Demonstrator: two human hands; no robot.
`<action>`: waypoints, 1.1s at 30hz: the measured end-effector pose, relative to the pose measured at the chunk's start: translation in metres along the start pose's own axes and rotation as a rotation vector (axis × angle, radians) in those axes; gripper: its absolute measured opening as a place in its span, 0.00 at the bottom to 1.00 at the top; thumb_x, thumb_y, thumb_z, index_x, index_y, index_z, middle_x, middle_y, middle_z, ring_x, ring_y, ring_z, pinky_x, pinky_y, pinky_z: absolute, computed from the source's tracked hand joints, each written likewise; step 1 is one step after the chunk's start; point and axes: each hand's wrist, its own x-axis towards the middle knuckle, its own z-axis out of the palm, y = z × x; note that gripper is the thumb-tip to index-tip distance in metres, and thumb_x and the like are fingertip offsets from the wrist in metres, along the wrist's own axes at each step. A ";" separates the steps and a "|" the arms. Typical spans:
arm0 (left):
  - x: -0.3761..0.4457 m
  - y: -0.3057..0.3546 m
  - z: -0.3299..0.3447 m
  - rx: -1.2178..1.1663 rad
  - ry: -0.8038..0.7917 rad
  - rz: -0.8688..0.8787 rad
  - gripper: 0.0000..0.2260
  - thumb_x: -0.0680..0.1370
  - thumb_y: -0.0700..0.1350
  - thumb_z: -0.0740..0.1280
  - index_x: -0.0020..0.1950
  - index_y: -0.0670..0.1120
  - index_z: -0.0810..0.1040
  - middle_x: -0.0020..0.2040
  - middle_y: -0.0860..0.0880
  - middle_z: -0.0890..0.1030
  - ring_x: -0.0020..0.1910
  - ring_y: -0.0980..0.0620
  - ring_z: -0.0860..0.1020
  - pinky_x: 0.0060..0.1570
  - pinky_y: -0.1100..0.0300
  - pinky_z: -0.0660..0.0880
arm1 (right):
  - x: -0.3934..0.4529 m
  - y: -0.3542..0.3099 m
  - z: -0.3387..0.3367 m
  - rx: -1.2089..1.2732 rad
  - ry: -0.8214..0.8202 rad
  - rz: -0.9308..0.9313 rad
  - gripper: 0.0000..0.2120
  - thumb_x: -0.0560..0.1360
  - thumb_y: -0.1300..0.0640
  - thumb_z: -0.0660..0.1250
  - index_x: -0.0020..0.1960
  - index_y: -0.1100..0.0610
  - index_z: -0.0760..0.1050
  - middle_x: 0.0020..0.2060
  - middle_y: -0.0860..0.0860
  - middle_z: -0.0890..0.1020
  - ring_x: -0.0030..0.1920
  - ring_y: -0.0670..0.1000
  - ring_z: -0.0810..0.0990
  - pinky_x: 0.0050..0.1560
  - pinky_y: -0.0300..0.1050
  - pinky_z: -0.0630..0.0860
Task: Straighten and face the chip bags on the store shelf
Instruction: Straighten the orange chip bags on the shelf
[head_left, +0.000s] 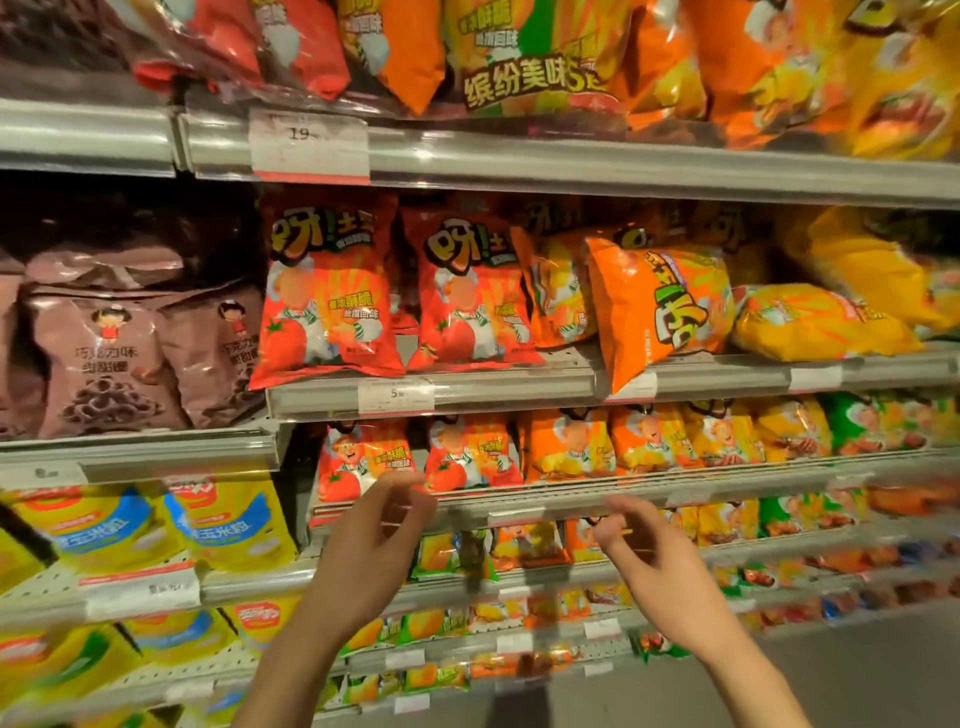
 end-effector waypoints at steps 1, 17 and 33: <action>0.000 0.007 0.011 -0.004 0.009 -0.003 0.07 0.80 0.54 0.65 0.56 0.59 0.78 0.49 0.60 0.83 0.49 0.60 0.81 0.50 0.59 0.76 | 0.007 0.006 -0.010 0.015 0.004 -0.013 0.16 0.78 0.42 0.64 0.64 0.43 0.73 0.50 0.42 0.84 0.52 0.43 0.82 0.56 0.46 0.78; 0.078 0.127 0.168 -0.108 0.217 0.006 0.10 0.76 0.56 0.68 0.55 0.56 0.80 0.46 0.47 0.85 0.48 0.51 0.82 0.51 0.54 0.76 | 0.119 0.069 -0.176 -0.003 0.088 -0.190 0.14 0.76 0.45 0.67 0.61 0.45 0.76 0.48 0.35 0.81 0.47 0.35 0.80 0.44 0.28 0.72; 0.169 0.178 0.160 -0.046 0.093 0.099 0.29 0.75 0.63 0.67 0.71 0.55 0.62 0.56 0.53 0.80 0.42 0.63 0.83 0.40 0.68 0.77 | 0.160 -0.012 -0.182 -0.326 0.217 -0.427 0.19 0.79 0.46 0.65 0.70 0.47 0.71 0.58 0.39 0.76 0.58 0.42 0.77 0.56 0.37 0.72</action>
